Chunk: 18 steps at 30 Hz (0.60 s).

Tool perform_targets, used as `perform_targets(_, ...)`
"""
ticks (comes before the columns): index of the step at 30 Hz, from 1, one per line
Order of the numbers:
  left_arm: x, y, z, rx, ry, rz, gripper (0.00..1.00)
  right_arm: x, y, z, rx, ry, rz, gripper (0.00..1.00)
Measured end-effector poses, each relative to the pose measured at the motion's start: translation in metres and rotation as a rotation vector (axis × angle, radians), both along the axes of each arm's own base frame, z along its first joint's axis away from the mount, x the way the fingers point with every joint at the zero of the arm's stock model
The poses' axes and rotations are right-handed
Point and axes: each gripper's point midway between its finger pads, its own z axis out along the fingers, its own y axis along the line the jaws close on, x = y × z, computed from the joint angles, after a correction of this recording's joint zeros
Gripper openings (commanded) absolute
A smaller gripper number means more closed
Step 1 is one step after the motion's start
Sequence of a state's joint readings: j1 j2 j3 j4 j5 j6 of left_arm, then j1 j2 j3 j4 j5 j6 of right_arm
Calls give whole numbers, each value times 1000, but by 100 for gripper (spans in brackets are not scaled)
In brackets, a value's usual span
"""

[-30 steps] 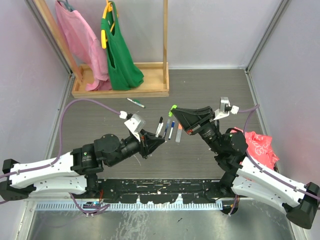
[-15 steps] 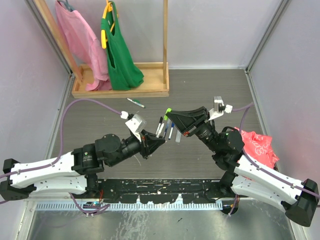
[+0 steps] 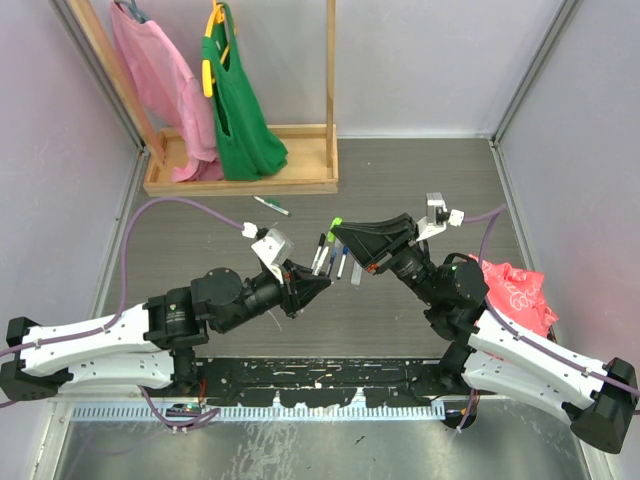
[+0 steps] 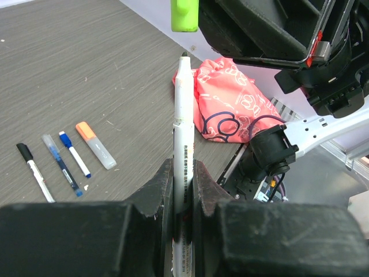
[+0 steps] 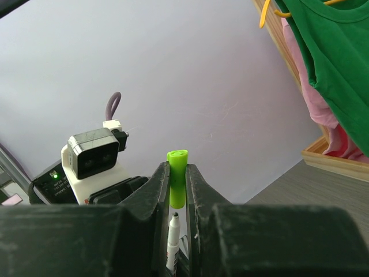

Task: Insert the pens into the pen caps
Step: Insert the pen cap onto the pen.

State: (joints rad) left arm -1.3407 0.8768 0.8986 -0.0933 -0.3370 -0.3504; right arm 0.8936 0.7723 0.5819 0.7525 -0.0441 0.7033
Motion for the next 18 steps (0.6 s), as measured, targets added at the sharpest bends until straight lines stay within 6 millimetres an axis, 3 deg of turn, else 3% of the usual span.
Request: perform_targets(18, 0, 0, 2, -7, -2, 1, 0, 1, 3, -6, -21, 17, 6, 0)
